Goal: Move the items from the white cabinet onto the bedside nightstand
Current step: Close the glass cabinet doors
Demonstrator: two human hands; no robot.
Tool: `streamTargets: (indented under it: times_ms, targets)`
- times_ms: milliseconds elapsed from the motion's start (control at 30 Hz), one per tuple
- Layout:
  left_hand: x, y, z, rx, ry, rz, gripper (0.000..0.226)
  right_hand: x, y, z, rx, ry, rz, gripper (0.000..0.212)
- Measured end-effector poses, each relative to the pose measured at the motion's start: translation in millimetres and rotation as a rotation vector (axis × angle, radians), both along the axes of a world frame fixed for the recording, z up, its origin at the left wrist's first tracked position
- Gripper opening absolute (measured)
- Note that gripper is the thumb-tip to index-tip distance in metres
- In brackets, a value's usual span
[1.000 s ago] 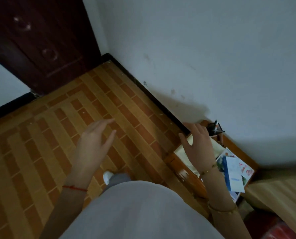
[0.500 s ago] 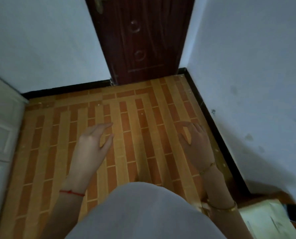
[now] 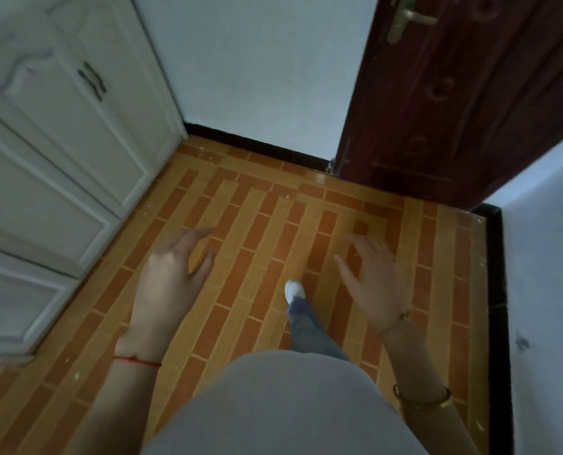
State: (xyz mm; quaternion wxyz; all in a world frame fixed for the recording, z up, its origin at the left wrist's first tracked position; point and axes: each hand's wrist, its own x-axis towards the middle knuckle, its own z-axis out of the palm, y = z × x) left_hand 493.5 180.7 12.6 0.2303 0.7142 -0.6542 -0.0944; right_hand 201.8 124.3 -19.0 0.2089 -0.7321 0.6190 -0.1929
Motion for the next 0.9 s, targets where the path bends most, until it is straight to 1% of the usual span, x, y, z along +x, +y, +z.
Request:
streamTargets:
  times_ms: [267, 433, 633, 900]
  targets:
    - [36, -85, 13, -0.060, -0.002, 0.340, 0.033, 66, -173, 19, -0.034, -0.014, 0.329, 0.040]
    - [59, -124, 23, -0.135, -0.017, 0.551, 0.034, 118, -263, 38, -0.120, -0.032, 0.538, 0.038]
    - [73, -138, 37, -0.185, -0.042, 0.788, 0.032, 187, -323, 48, -0.134, -0.090, 0.776, 0.038]
    - [110, -130, 37, -0.171, -0.093, 1.025, 0.033, 289, -352, 47, -0.131, -0.129, 1.035, 0.037]
